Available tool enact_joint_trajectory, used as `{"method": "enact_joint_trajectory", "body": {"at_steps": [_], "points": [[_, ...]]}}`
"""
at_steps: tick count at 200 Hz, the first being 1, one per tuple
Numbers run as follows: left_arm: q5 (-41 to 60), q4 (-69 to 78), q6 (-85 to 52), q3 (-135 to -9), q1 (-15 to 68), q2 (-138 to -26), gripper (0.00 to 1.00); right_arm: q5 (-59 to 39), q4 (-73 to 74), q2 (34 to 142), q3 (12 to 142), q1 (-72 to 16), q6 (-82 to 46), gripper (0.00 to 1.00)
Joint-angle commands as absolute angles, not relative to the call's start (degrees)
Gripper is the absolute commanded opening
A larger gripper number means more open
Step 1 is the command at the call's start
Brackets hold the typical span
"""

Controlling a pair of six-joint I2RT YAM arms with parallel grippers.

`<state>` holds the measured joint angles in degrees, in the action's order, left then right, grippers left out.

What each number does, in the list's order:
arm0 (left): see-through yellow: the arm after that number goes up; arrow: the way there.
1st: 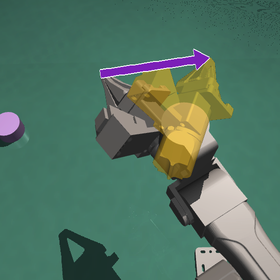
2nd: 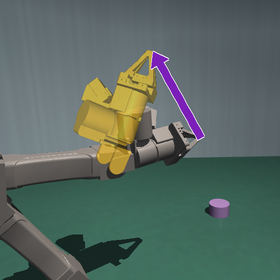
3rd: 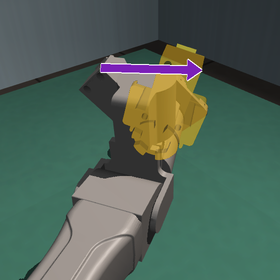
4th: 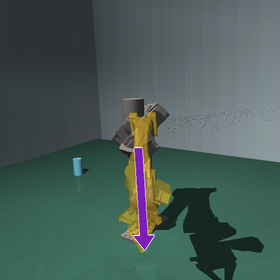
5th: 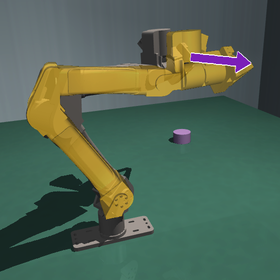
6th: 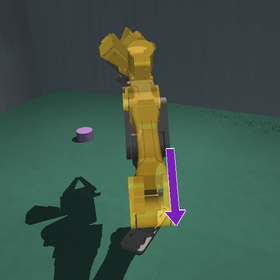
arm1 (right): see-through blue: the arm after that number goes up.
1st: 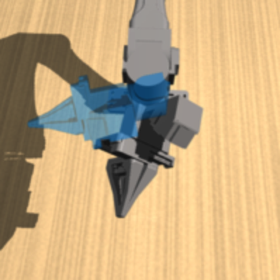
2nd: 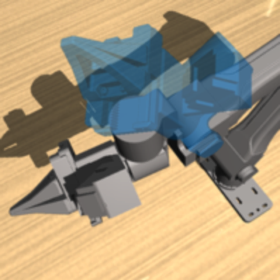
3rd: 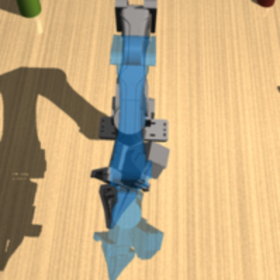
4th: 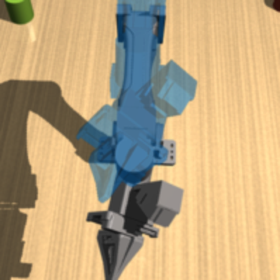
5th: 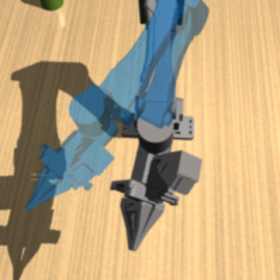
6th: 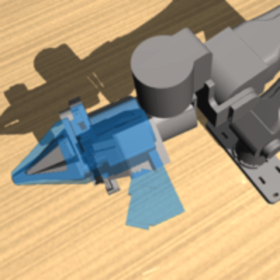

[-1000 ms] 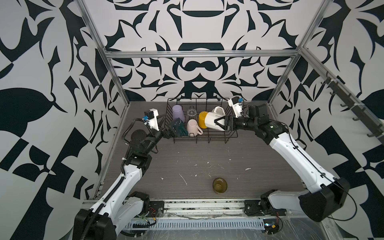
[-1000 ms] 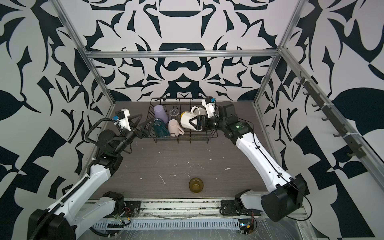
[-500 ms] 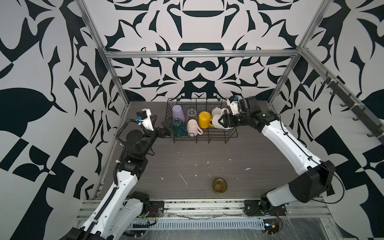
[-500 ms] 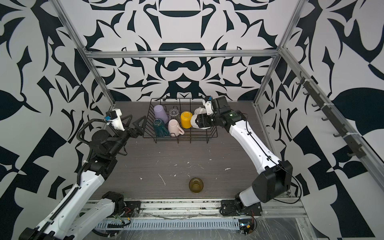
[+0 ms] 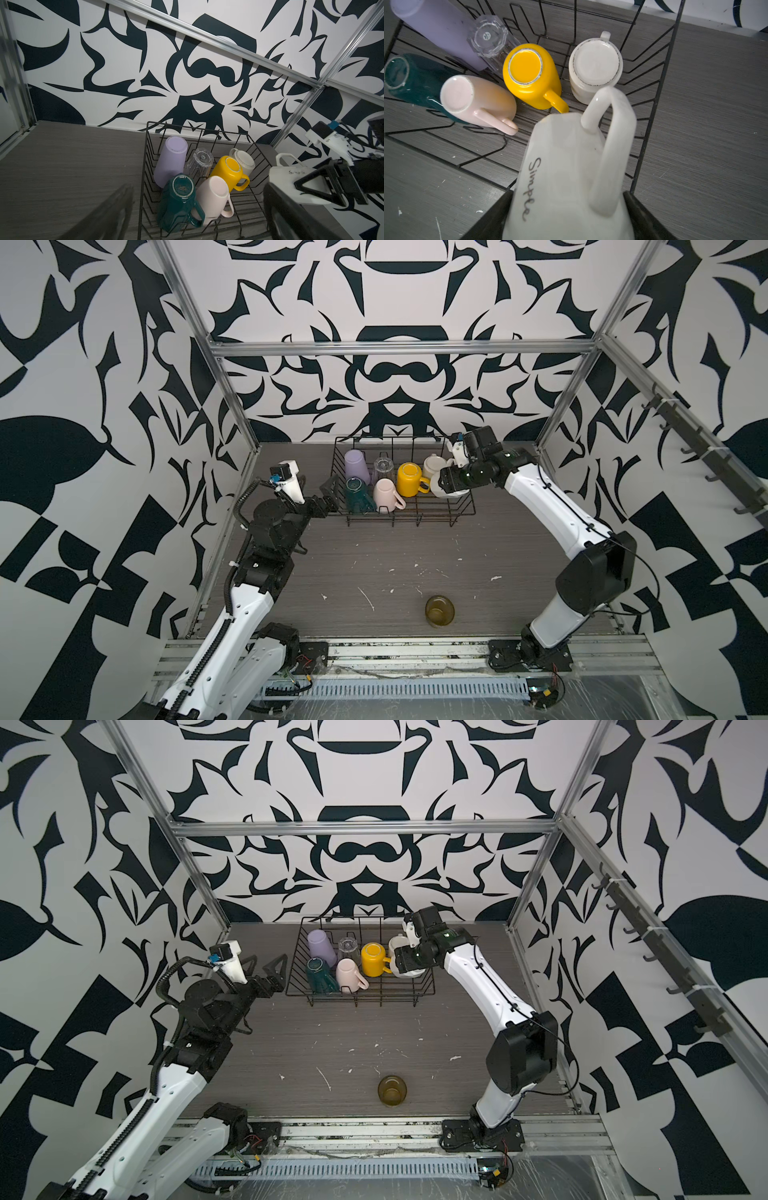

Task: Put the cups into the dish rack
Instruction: 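Lower the white mug upside down into the rack with the right gripper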

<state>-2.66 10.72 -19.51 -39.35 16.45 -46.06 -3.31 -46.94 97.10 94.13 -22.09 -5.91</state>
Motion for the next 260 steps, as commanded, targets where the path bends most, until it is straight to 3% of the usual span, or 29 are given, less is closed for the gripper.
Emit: {"method": "enact_joint_trajectory", "body": {"at_steps": [1, 197, 260], "points": [[-4.21, 9.59, -18.82, -41.04, 16.26, -44.49, 0.99, -0.49, -46.75, 97.21, 99.28, -21.84, -4.21, 0.0], [-5.45, 5.54, -19.64, -43.09, 16.24, -43.68, 0.99, 5.19, -53.72, 112.4, 106.96, -21.89, -2.5, 0.0], [-7.09, 4.97, -20.65, -42.74, 16.26, -42.2, 0.99, 4.14, -53.89, 114.87, 107.48, -21.94, -2.11, 0.27]]}}
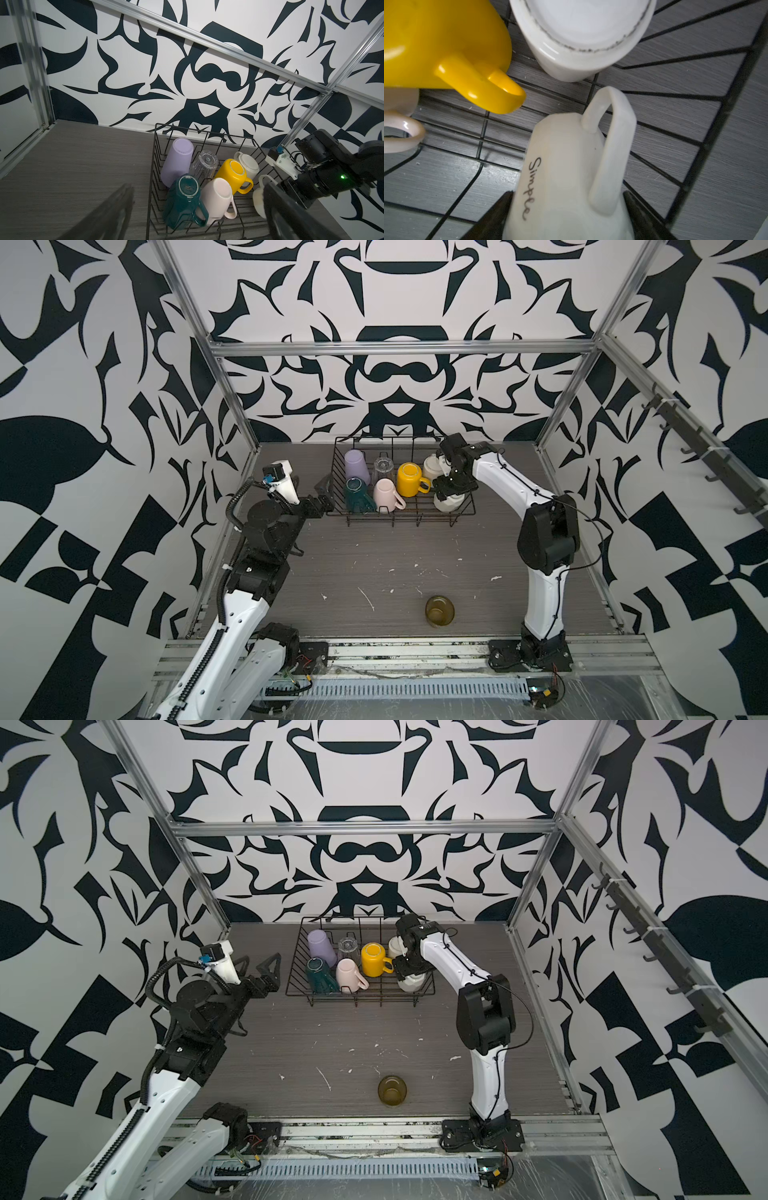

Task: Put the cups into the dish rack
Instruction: 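Lower the white mug upside down into the rack with the right gripper, then open the right gripper and withdraw while the left gripper reaches toward the olive glass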

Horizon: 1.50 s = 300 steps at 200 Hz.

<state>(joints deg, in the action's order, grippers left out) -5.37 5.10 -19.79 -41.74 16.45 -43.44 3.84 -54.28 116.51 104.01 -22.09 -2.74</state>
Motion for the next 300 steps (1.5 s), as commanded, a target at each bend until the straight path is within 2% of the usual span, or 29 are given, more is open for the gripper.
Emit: {"method": "enact_joint_trajectory", "body": {"at_steps": [1, 18, 46, 130, 138, 229, 262, 300], "points": [[-7.11, 4.94, -20.7, -42.68, 16.26, -42.19, 0.99, 4.14, -53.88, 114.87, 107.48, -21.91, -2.11, 0.27], [-7.47, 4.76, -20.92, -42.44, 16.22, -41.88, 0.99, 3.54, -53.76, 115.14, 107.45, -21.94, -2.0, 0.42], [-7.91, 4.01, -21.01, -42.45, 16.26, -41.58, 0.99, 3.2, -53.1, 115.22, 107.38, -21.88, -1.43, 0.58], [-9.54, -2.16, -21.26, -44.7, 16.25, -43.34, 0.99, 2.13, -52.37, 115.42, 108.01, -21.88, -1.13, 0.77], [-9.6, -2.31, -21.4, -44.62, 16.26, -43.34, 0.99, 1.99, -52.37, 115.4, 108.09, -21.88, -1.02, 0.82], [-7.56, -6.64, -22.27, -45.68, 16.26, -44.17, 1.0, 1.93, -51.61, 113.93, 108.31, -21.9, -1.3, 0.89], [-1.01, -12.31, -23.5, -47.87, 16.26, -46.03, 0.96, 1.19, -48.22, 108.6, 105.29, -21.88, -2.83, 0.89], [11.25, -18.75, -26.28, -49.78, 16.28, -50.0, 0.9, -0.47, -36.79, 97.2, 92.38, -21.8, -6.91, 0.89]]}}
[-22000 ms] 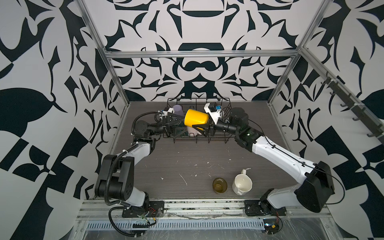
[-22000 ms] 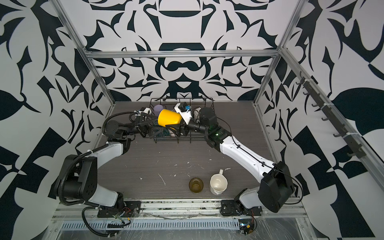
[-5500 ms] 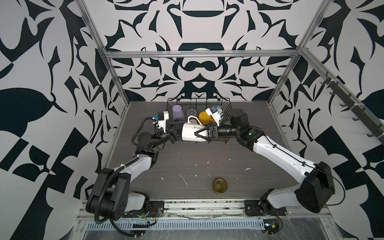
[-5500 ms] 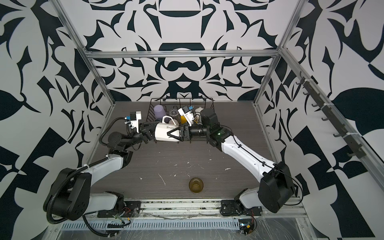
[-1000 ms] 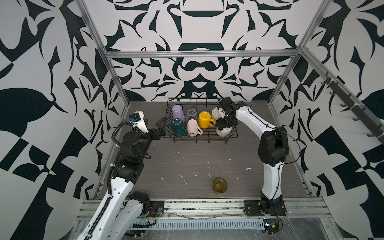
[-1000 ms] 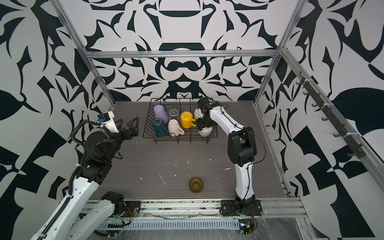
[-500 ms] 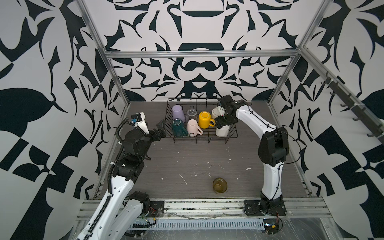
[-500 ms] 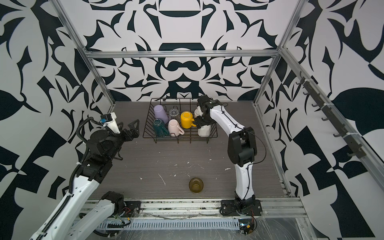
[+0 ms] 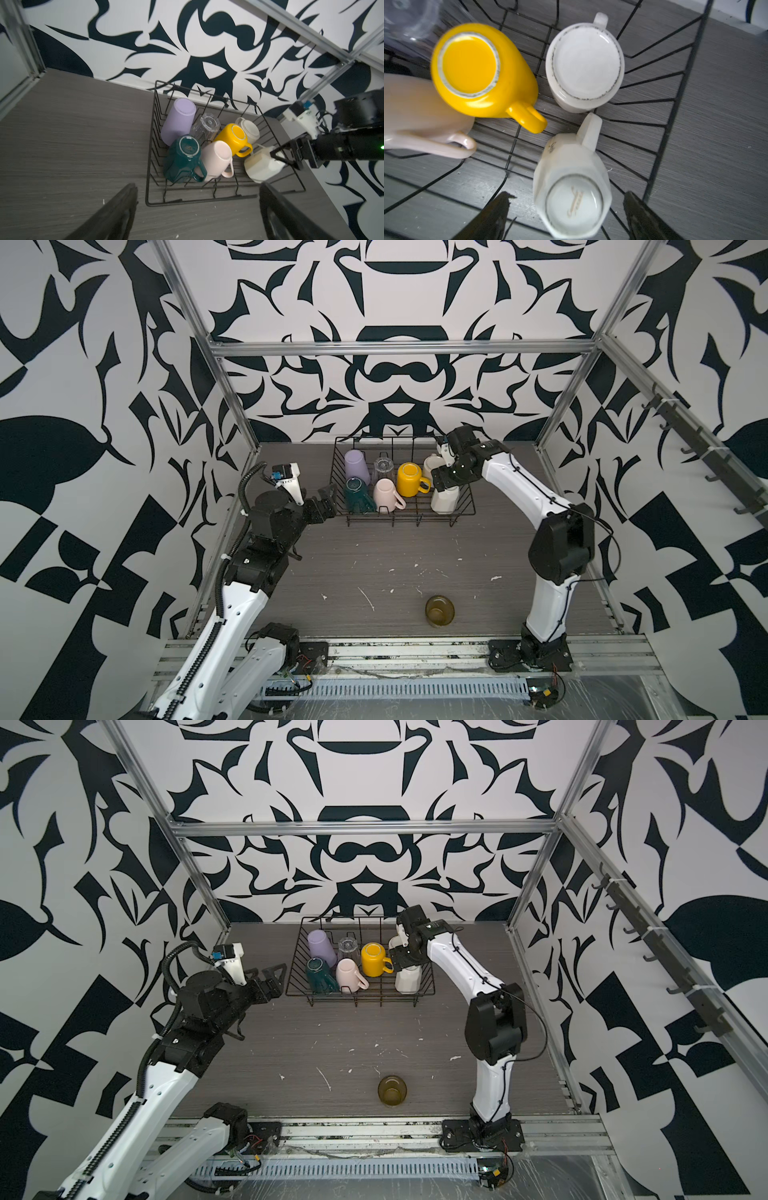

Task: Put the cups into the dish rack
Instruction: 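Open the right gripper and withdraw while the left gripper reaches toward the olive glass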

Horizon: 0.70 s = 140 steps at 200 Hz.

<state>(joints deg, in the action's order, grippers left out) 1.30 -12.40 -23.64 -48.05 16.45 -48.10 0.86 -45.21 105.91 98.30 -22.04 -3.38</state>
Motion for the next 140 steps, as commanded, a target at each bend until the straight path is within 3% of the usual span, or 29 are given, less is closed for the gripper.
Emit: {"method": "enact_joint_trajectory", "body": {"at_steps": [1, 36, 75, 92, 140], "points": [[11.64, -18.82, -26.41, -49.81, 16.31, -50.09, 0.9, -0.41, -36.5, 96.85, 92.02, -21.8, -7.02, 0.89], [19.15, -22.03, -30.23, -49.71, 21.76, -53.91, 0.86, -0.18, -29.38, 88.34, 81.21, -20.51, -10.2, 0.89], [11.36, -26.8, -29.33, -52.03, 39.73, -58.77, 0.86, -1.68, -26.28, 82.78, 73.89, -17.85, -12.69, 0.89], [8.68, -29.32, -29.27, -54.04, 46.8, -61.73, 0.81, -2.33, -25.76, 81.3, 71.77, -17.15, -13.22, 0.89], [0.84, -34.45, -29.87, -58.95, 62.44, -71.04, 0.77, -3.6, -24.26, 78.06, 66.74, -16.18, -14.54, 0.89]]}}
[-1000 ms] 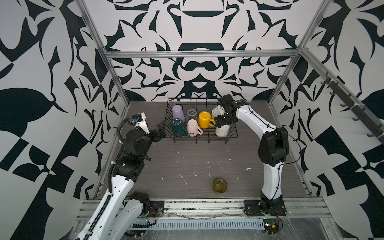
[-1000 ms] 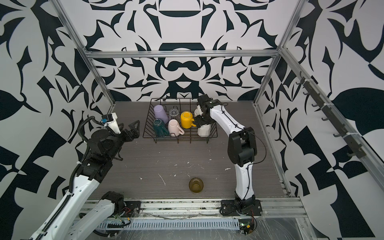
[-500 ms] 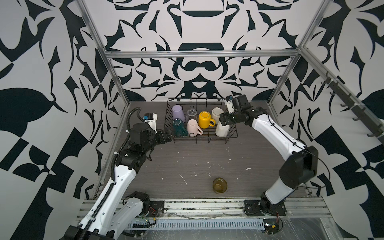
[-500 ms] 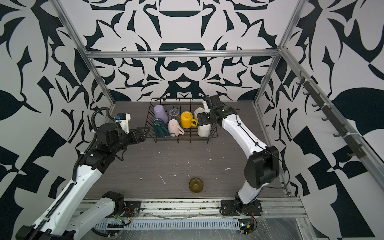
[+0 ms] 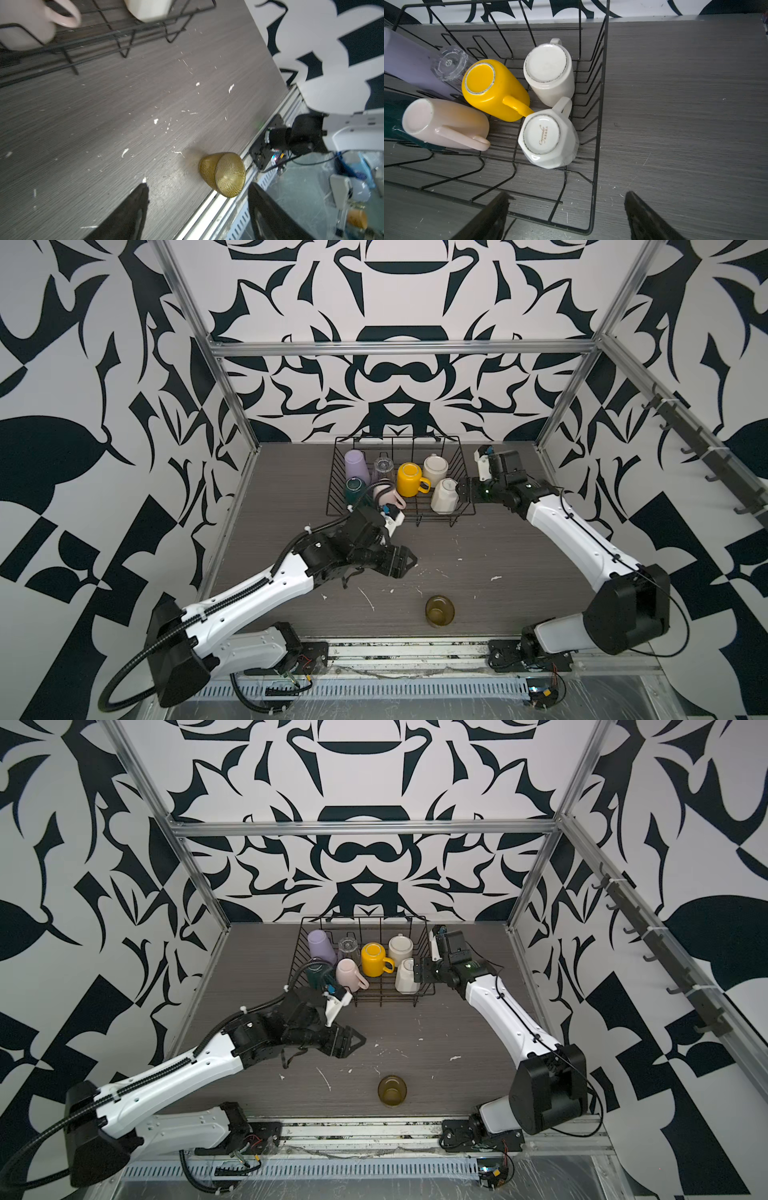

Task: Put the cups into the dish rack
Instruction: 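Open the right gripper and withdraw while the left gripper reaches toward the olive glass, then close the left gripper on the olive glass's rim and lift it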

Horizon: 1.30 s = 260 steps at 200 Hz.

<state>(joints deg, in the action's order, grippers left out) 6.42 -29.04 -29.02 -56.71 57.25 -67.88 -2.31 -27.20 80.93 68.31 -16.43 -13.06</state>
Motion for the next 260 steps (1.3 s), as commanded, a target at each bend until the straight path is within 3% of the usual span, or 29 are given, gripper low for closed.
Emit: {"method": "enact_joint_trajectory", "body": {"at_steps": [1, 74, 169, 260], "points": [[0.73, -34.45, -29.92, -59.0, 62.73, -71.2, 0.77, -3.6, -24.21, 78.01, 66.64, -16.17, -14.57, 0.89], [-4.35, -34.6, -33.42, -62.42, 75.18, -81.64, 0.76, -4.22, -22.9, 71.28, 58.84, -15.08, -15.93, 0.89], [-5.42, -34.58, -37.79, -65.45, 76.82, -92.08, 0.71, -4.31, -23.07, 64.63, 52.97, -14.06, -16.16, 0.89], [-6.36, -33.73, -38.32, -66.62, 76.82, -96.76, 0.52, -5.23, -22.15, 63.06, 50.67, -13.8, -16.94, 0.89]]}}
